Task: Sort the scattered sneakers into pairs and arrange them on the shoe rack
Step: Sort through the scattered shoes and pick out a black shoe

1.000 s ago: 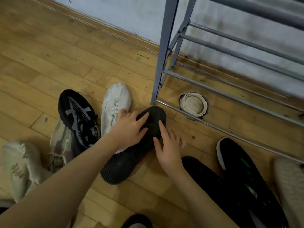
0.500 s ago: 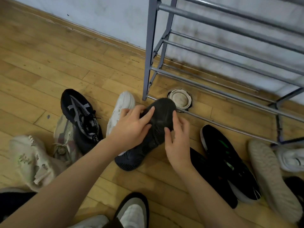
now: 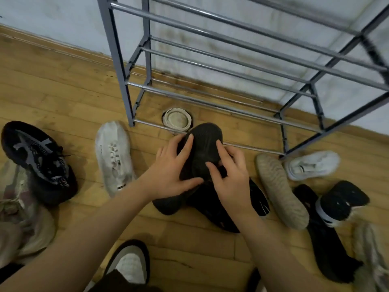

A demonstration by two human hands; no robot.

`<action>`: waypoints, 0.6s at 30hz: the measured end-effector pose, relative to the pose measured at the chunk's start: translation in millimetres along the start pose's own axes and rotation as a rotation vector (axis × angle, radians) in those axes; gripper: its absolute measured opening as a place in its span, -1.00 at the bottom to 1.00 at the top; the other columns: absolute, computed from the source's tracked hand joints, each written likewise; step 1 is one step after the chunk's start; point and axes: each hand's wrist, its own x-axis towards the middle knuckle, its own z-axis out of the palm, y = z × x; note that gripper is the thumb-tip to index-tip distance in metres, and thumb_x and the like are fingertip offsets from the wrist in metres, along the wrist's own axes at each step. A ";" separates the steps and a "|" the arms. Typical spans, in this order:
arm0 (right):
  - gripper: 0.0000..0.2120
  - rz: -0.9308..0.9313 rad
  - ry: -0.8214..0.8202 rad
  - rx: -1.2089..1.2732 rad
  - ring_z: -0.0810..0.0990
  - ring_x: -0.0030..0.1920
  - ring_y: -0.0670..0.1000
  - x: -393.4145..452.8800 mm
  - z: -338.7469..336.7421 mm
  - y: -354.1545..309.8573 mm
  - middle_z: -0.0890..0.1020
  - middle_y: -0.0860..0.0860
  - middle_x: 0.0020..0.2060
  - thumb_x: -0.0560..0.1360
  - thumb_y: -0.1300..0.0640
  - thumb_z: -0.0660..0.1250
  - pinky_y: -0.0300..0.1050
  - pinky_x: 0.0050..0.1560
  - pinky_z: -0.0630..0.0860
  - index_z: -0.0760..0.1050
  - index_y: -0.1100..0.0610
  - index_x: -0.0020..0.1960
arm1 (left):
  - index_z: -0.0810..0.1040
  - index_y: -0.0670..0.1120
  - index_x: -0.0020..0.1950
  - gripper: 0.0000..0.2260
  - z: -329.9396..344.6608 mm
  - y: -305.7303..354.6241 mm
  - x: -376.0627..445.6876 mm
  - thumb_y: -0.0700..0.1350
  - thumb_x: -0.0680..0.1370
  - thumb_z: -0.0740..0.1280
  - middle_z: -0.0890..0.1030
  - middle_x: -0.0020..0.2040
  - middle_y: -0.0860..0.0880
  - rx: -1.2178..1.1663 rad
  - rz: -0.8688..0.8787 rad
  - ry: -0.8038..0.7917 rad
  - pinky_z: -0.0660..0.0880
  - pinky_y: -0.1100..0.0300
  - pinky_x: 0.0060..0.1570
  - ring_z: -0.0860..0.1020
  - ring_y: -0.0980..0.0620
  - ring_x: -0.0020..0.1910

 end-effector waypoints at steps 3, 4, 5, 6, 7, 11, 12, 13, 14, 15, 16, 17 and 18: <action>-0.53 0.095 -0.034 0.038 0.52 0.04 -0.04 -12.1 2.8 3.6 0.43 0.06 0.19 0.53 0.12 0.30 -0.08 0.07 0.52 0.34 0.16 0.41 | -0.20 -0.12 0.52 0.05 15.6 -4.2 4.6 0.46 0.30 0.18 0.00 0.50 -0.22 0.037 -0.002 -0.067 0.18 -0.11 0.33 0.06 -0.21 0.45; -0.53 0.113 -0.037 0.054 0.51 0.09 -0.01 -13.1 6.4 4.3 0.43 0.05 0.22 0.53 0.11 0.29 -0.04 0.11 0.51 0.33 0.15 0.41 | -0.21 -0.10 0.52 0.05 18.4 -6.3 5.1 0.45 0.30 0.20 0.00 0.50 -0.21 0.026 -0.017 -0.061 0.19 -0.12 0.34 0.07 -0.21 0.45; -0.53 0.129 -0.042 0.077 0.51 0.14 0.02 -11.5 11.3 4.8 0.42 0.05 0.25 0.54 0.08 0.27 0.03 0.13 0.50 0.32 0.14 0.42 | -0.22 -0.08 0.52 0.04 19.5 -8.3 5.7 0.44 0.30 0.20 -0.01 0.51 -0.20 0.007 -0.042 -0.048 0.20 -0.13 0.34 0.08 -0.21 0.45; -0.53 0.144 -0.053 0.107 0.49 0.20 0.05 -7.8 16.6 4.4 0.42 0.05 0.27 0.55 0.05 0.24 0.10 0.15 0.49 0.32 0.13 0.42 | -0.23 -0.06 0.52 0.03 19.1 -10.5 6.3 0.44 0.31 0.19 -0.02 0.52 -0.18 -0.009 -0.073 -0.033 0.20 -0.12 0.33 0.11 -0.21 0.45; -0.53 0.147 -0.065 0.133 0.46 0.25 0.05 -2.8 22.5 3.7 0.42 0.05 0.30 0.55 0.03 0.22 0.14 0.16 0.48 0.32 0.13 0.42 | -0.23 -0.04 0.52 0.02 18.2 -12.8 6.5 0.44 0.31 0.18 -0.04 0.53 -0.17 -0.017 -0.111 -0.021 0.19 -0.10 0.32 0.13 -0.20 0.44; -0.56 0.057 -0.077 0.047 0.35 0.29 -0.21 23.9 46.3 -1.5 0.46 -0.03 0.33 0.53 -0.05 0.20 -0.17 0.22 0.20 0.41 0.08 0.36 | -0.23 -0.01 0.52 -0.03 9.4 -29.3 3.1 0.43 0.31 0.11 -0.05 0.55 -0.09 -0.022 -0.261 0.017 0.17 -0.08 0.31 0.20 -0.15 0.42; -0.57 0.041 -0.097 0.021 0.35 0.27 -0.23 31.9 51.8 -3.1 0.45 -0.08 0.34 0.53 -0.08 0.19 -0.20 0.18 0.14 0.42 0.02 0.36 | -0.20 -0.01 0.53 -0.05 6.4 -36.3 1.6 0.42 0.33 0.10 0.02 0.54 -0.09 -0.015 -0.279 0.031 0.19 -0.07 0.29 0.24 -0.14 0.39; -0.58 0.025 -0.136 0.004 0.34 0.26 -0.20 39.8 57.9 -4.7 0.42 -0.12 0.36 0.53 -0.11 0.19 -0.19 0.16 0.10 0.41 -0.04 0.36 | -0.17 -0.03 0.53 -0.09 3.8 -44.2 -0.2 0.40 0.36 0.09 0.15 0.51 -0.10 0.008 -0.279 0.050 0.21 -0.05 0.26 0.30 -0.13 0.35; -0.58 0.011 -0.197 -0.013 0.32 0.28 -0.17 47.5 65.0 -5.8 0.39 -0.16 0.38 0.54 -0.12 0.19 -0.16 0.17 0.08 0.39 -0.08 0.37 | -0.14 -0.05 0.54 -0.14 2.4 -52.5 -2.2 0.37 0.40 0.07 0.29 0.45 -0.10 0.040 -0.268 0.070 0.24 -0.03 0.22 0.36 -0.12 0.29; -0.59 0.001 -0.278 -0.037 0.27 0.31 -0.15 54.7 73.8 -6.1 0.35 -0.20 0.40 0.55 -0.13 0.18 -0.13 0.18 0.07 0.36 -0.12 0.38 | -0.11 -0.07 0.54 -0.20 2.0 -60.9 -4.4 0.32 0.44 0.05 0.40 0.38 -0.09 0.074 -0.262 0.080 0.25 -0.01 0.19 0.40 -0.12 0.25; -0.61 -0.004 -0.367 -0.064 0.22 0.34 -0.14 60.5 83.8 -6.2 0.32 -0.23 0.40 0.57 -0.12 0.16 -0.11 0.19 0.05 0.34 -0.15 0.39 | -0.08 -0.08 0.54 -0.26 2.3 -68.1 -7.1 0.27 0.48 0.03 0.46 0.33 -0.08 0.104 -0.274 0.079 0.25 -0.01 0.19 0.41 -0.12 0.24; -0.63 -0.004 -0.452 -0.085 0.19 0.37 -0.13 63.8 95.3 -4.5 0.32 -0.26 0.40 0.59 -0.11 0.13 -0.10 0.19 0.03 0.32 -0.18 0.39 | -0.05 -0.08 0.54 -0.30 4.1 -74.7 -10.1 0.24 0.50 0.01 0.48 0.31 -0.08 0.131 -0.302 0.073 0.26 -0.03 0.20 0.42 -0.13 0.24; -0.64 0.002 -0.525 -0.091 0.19 0.38 -0.13 65.0 106.4 -2.9 0.33 -0.28 0.39 0.60 -0.09 0.10 -0.10 0.18 0.02 0.32 -0.19 0.39 | -0.01 -0.08 0.53 -0.33 6.1 -80.7 -13.4 0.22 0.51 -0.01 0.48 0.30 -0.09 0.153 -0.343 0.063 0.27 -0.06 0.20 0.42 -0.15 0.25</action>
